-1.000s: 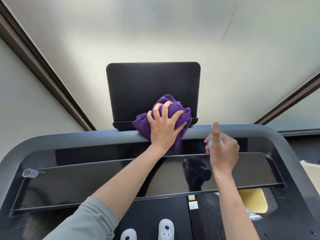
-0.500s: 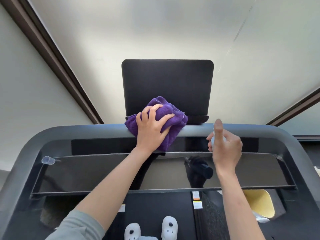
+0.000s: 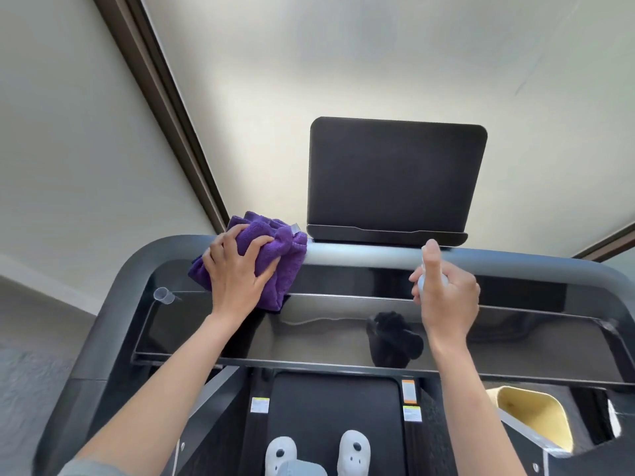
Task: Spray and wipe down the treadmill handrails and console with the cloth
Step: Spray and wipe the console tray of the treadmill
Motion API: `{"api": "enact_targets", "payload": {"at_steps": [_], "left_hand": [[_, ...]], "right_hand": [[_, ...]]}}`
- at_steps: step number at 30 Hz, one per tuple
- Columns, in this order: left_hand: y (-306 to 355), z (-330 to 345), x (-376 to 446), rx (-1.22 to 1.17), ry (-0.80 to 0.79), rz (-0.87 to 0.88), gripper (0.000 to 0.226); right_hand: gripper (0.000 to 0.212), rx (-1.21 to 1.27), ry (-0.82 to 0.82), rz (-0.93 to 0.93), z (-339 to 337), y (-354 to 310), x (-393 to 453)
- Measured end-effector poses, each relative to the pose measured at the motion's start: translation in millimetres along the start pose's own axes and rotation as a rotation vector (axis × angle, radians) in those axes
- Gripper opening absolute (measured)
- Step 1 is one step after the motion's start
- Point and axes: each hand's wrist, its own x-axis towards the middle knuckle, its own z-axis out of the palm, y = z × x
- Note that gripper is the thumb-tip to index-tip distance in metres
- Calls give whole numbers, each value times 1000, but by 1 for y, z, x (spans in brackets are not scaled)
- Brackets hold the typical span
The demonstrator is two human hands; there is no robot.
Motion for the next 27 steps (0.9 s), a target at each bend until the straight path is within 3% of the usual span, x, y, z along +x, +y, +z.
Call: {"api": "enact_targets", "payload": {"at_steps": [12,22,27], "left_hand": [[11,8,-18,-19,-17,3,43],[108,38,-24,-36,-68,372,38],[170,57,-17,-16,-53,419,39]], "right_hand": [[78,-34,50,30,17,-11,-38],[74,-33,91,79,-15,3,-38],[78,-49,124,85,-58,26,-14]]}}
